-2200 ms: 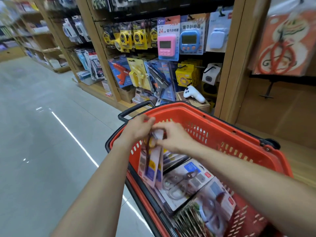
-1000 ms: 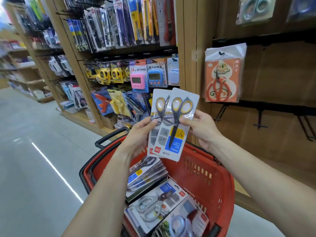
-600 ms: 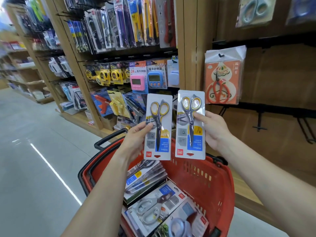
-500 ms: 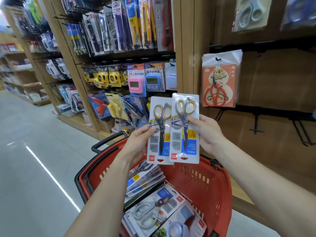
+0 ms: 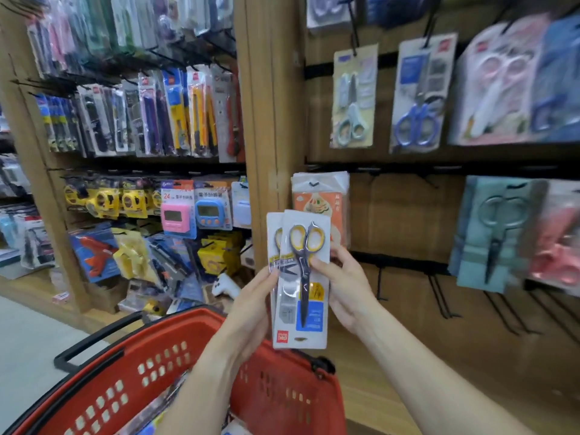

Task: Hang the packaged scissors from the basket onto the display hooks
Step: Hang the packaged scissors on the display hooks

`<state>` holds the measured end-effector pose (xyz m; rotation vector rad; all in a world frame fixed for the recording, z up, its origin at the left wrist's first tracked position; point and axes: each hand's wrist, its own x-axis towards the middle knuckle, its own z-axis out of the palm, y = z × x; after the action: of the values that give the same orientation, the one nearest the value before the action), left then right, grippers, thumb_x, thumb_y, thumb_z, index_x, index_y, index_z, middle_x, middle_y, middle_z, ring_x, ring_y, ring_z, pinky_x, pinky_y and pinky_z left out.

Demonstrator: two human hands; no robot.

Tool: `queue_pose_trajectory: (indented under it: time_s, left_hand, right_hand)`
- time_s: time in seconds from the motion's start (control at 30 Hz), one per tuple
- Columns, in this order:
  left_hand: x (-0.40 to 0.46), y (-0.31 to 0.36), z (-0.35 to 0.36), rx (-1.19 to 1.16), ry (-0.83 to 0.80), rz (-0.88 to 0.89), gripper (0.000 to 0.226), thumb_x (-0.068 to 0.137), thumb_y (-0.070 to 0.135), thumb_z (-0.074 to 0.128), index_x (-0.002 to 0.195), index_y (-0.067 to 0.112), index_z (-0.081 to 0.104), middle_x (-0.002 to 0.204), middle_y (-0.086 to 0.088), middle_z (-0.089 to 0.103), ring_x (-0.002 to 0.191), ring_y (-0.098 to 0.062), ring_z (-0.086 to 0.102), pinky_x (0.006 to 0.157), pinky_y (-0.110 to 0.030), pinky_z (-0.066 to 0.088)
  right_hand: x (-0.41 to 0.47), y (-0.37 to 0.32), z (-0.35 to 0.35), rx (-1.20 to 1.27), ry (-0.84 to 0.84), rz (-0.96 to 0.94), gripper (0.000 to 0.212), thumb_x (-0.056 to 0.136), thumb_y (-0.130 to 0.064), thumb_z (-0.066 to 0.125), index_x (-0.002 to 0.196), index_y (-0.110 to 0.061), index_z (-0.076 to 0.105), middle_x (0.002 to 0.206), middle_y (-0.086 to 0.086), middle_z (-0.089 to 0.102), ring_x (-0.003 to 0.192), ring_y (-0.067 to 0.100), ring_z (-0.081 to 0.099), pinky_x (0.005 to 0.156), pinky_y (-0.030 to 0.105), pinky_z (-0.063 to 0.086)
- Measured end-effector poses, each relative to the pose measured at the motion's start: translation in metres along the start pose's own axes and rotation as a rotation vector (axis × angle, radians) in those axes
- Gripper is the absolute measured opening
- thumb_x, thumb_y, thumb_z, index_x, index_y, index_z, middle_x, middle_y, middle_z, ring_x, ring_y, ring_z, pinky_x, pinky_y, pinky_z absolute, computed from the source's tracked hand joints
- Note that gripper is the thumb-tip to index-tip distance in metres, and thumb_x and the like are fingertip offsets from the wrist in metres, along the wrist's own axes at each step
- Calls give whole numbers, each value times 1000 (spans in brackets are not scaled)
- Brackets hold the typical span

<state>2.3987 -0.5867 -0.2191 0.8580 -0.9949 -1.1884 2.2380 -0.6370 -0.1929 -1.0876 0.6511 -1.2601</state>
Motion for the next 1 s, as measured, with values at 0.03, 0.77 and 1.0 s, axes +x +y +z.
queue_pose_trajectory:
  time_s: [0.03,0.77,1.0]
  left_hand:
    - [5,-2,11,-33,-2,-1,38,112,26,44,142,14,64,137,-15,70,130,-34,65,112,-53,46]
    - [37,-43,190,54,48,108,24,104,10,63,122,25,65,97,-7,82,89,-28,80,76,-44,64]
    - [44,-58,184,170,294,216,18,109,27,55,123,32,65,100,5,80,90,-12,78,80,-46,65]
  right_hand:
    - [-1,-7,-8,-11,10,-22,32,97,1,65,127,-6,62,106,14,78,99,35,74,92,52,58]
    - [-7,-82,-141,-245,472,-416,31,99,-5,65,118,-30,67,111,0,78,107,25,74,98,59,56]
    - [4,-99,-150,-346,458,-414,31,100,-7,63,120,-31,65,111,-4,78,106,18,73,98,53,57]
